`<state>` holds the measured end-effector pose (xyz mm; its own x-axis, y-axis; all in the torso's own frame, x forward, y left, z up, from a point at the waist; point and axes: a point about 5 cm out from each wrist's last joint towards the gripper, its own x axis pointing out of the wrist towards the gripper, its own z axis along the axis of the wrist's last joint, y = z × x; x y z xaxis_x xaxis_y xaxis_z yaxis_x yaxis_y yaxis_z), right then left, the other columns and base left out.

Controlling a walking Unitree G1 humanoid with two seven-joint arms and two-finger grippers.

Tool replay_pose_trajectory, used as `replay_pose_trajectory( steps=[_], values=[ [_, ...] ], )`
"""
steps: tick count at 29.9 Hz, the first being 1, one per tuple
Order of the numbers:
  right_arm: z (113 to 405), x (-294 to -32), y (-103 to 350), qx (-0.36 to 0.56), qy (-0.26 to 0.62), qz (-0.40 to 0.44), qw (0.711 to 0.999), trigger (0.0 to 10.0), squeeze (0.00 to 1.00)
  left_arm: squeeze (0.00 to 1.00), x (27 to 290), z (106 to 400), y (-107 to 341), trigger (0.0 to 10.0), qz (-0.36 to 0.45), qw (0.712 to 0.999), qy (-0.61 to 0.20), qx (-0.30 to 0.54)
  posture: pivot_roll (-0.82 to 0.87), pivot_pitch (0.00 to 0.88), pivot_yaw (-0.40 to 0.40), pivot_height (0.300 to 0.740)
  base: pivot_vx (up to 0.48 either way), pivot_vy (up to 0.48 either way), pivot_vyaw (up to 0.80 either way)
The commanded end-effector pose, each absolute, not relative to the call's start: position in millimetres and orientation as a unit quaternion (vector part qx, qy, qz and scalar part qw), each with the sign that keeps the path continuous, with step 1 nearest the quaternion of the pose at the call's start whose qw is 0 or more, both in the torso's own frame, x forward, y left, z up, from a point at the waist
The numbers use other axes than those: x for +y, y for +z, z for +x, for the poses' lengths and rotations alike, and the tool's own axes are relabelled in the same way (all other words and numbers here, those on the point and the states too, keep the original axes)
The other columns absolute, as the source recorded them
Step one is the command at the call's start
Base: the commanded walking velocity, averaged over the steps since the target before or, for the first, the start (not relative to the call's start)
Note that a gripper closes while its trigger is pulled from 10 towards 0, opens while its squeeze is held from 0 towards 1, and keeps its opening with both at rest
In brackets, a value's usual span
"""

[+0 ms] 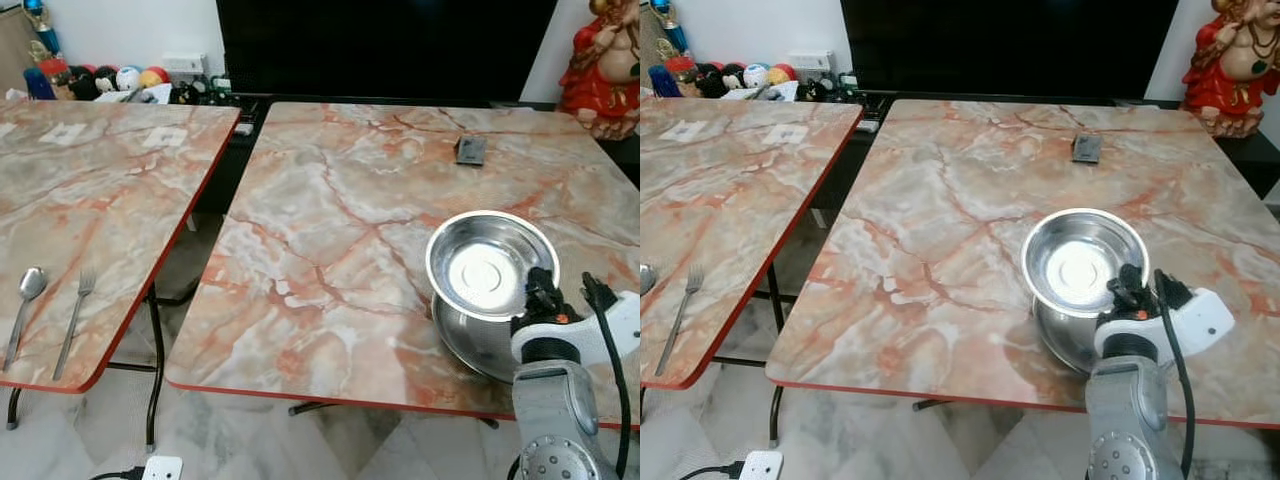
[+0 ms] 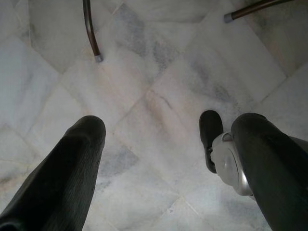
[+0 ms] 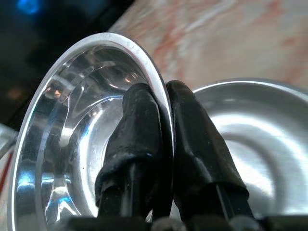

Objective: Setting the table

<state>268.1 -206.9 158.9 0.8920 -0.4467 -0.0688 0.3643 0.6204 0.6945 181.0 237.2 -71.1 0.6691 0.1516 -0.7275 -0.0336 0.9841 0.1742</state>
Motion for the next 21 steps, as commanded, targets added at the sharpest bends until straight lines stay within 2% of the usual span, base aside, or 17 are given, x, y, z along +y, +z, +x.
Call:
replay_pose_trajectory(
  steps=[1,6,21],
  values=[
    [268,-207,153,-0.049,-0.256,0.405,0.877,10.0,0.0,0.0,241,173,-74,10.0,0.078,0.904,0.05,0.417,-0.02,0.102,-0.005,0.74,0.0,0.0,0.0],
    [272,-214,141,-0.032,-0.293,0.441,0.848,10.0,0.0,0.0,241,174,-74,10.0,0.078,0.904,0.05,0.417,-0.01,0.104,-0.003,0.74,0.0,0.0,0.0],
    [277,-213,131,-0.012,-0.317,0.452,0.834,10.0,0.0,0.0,242,174,-74,10.0,0.079,0.904,0.049,0.418,-0.01,0.109,0.003,0.74,0.0,0.0,0.0]
  ],
)
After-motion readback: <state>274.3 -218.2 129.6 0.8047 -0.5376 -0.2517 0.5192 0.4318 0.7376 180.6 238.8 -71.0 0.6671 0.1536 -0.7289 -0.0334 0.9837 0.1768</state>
